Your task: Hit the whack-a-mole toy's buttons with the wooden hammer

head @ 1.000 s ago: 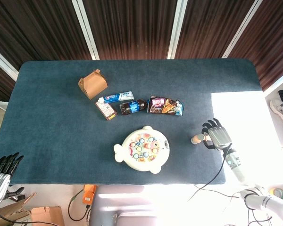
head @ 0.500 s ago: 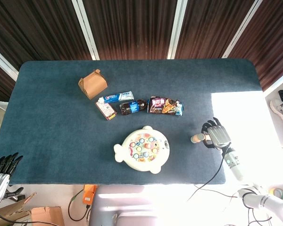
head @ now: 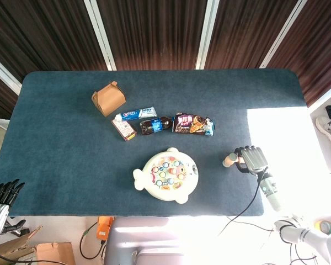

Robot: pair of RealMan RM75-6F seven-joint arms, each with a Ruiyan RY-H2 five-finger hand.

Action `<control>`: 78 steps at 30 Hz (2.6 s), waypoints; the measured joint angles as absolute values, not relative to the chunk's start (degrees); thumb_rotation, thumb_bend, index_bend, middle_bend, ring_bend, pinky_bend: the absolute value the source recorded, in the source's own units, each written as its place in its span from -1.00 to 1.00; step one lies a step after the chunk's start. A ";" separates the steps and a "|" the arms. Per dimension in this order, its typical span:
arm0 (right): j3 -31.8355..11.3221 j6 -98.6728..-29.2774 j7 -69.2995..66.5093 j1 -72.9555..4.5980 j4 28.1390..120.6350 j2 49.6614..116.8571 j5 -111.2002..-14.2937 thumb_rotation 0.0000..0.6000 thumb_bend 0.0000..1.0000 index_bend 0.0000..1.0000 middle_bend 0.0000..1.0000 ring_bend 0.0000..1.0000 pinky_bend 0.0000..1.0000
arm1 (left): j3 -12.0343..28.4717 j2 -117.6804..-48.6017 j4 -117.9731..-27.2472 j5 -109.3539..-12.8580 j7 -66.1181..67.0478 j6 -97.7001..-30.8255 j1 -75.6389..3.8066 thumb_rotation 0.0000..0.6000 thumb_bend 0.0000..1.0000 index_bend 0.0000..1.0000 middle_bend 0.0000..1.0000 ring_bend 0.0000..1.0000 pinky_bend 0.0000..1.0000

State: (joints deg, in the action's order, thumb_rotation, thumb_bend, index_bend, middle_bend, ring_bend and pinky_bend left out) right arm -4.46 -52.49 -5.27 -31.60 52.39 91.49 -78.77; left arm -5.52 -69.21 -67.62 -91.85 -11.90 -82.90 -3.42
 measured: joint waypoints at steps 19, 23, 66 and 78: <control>-5.79 -59.93 -7.09 -31.60 53.33 91.68 -81.79 1.00 0.04 0.97 0.32 0.05 0.23 | -5.36 -68.78 -66.26 -91.99 -14.76 -84.13 -2.71 1.00 -0.72 -1.00 -1.00 -1.00 -0.86; -6.56 -61.62 -5.22 -31.79 59.30 88.57 -82.36 1.00 0.04 0.97 0.32 0.05 0.23 | -5.23 -68.85 -65.65 -91.85 -15.81 -84.34 -2.54 1.00 -0.72 -1.00 -1.00 -1.00 -0.86; -4.84 -62.37 49.89 -39.62 91.68 90.78 -81.91 1.00 0.04 0.97 0.32 0.06 0.23 | -4.92 -70.42 -60.78 -91.65 -19.37 -85.85 -0.77 1.00 -0.72 -1.00 -1.00 -1.00 -0.86; -4.53 -61.33 50.08 -39.77 89.05 92.54 -80.58 1.00 0.04 0.97 0.33 0.06 0.23 | -4.96 -70.72 -60.10 -91.67 -19.82 -85.59 -0.70 1.00 -0.72 -1.00 -1.00 -1.00 -0.86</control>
State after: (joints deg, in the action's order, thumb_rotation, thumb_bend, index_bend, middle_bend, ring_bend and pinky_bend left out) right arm -4.53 -61.33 50.08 -39.77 89.05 92.54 -80.58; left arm -4.96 -70.72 -60.10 -91.67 -19.82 -85.59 -0.70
